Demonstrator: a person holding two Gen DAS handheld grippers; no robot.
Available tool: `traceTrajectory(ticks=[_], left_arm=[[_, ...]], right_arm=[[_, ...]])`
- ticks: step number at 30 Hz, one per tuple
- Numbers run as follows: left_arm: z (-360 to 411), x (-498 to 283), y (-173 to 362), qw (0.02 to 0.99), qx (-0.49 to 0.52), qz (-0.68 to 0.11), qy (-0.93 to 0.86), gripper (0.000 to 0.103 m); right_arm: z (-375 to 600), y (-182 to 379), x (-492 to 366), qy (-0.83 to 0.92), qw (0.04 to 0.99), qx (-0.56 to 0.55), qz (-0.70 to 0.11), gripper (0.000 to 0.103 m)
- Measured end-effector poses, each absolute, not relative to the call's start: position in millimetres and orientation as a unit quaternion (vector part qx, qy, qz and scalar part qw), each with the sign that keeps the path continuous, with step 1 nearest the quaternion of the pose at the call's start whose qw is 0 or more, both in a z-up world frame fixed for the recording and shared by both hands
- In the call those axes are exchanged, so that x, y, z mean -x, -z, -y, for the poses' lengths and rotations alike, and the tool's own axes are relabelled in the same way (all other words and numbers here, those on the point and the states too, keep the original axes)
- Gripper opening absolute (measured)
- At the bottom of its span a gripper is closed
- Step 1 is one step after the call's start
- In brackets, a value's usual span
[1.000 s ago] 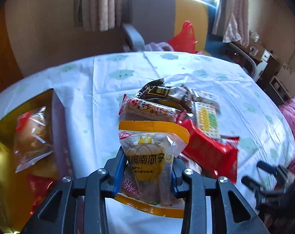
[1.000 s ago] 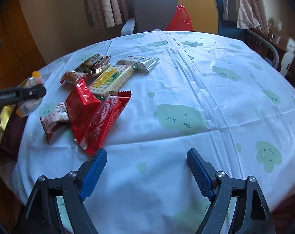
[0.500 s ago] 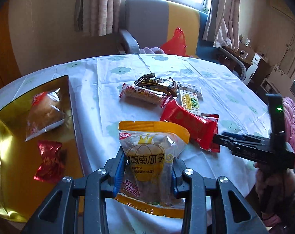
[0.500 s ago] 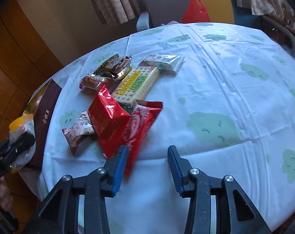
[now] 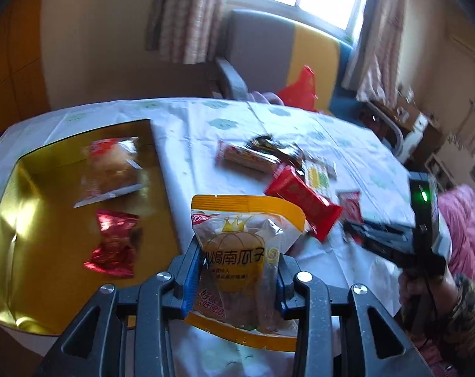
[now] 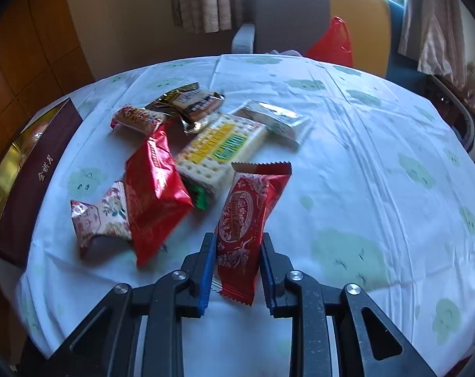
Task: Organize snacks
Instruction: 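Carry the seed bag into the tin while the right tool grasps a red-white wrapped candy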
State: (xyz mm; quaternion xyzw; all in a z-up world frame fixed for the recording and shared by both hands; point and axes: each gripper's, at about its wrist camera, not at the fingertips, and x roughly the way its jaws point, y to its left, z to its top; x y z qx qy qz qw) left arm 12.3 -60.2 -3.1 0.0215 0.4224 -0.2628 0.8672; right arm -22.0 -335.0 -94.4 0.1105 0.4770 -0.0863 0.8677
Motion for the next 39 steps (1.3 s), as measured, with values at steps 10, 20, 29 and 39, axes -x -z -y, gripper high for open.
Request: traceTrajectory(ticks=[10,20,29,39], left_arm=[[-46,-62,9,0.871,0.091,-0.465,0.127,0.038],[-23,-80,32,0.845,0.087,-0.506,0.15,0.04],[-4,-69,53,0.843,0.067,-0.515,0.142,0.045],[-14,-52,28,0.884,0.015,-0.461,0.074,0.045]], right_arm=[[347,96,38,0.071,0.866,-0.152,-0.47,0.029],[347,95,33,0.068,0.867,-0.18,-0.459,0.053],[350,97,31,0.095,0.87,-0.143,-0.462,0.031],[347,95,31,0.097,0.871,-0.122,-0.466,0.026]])
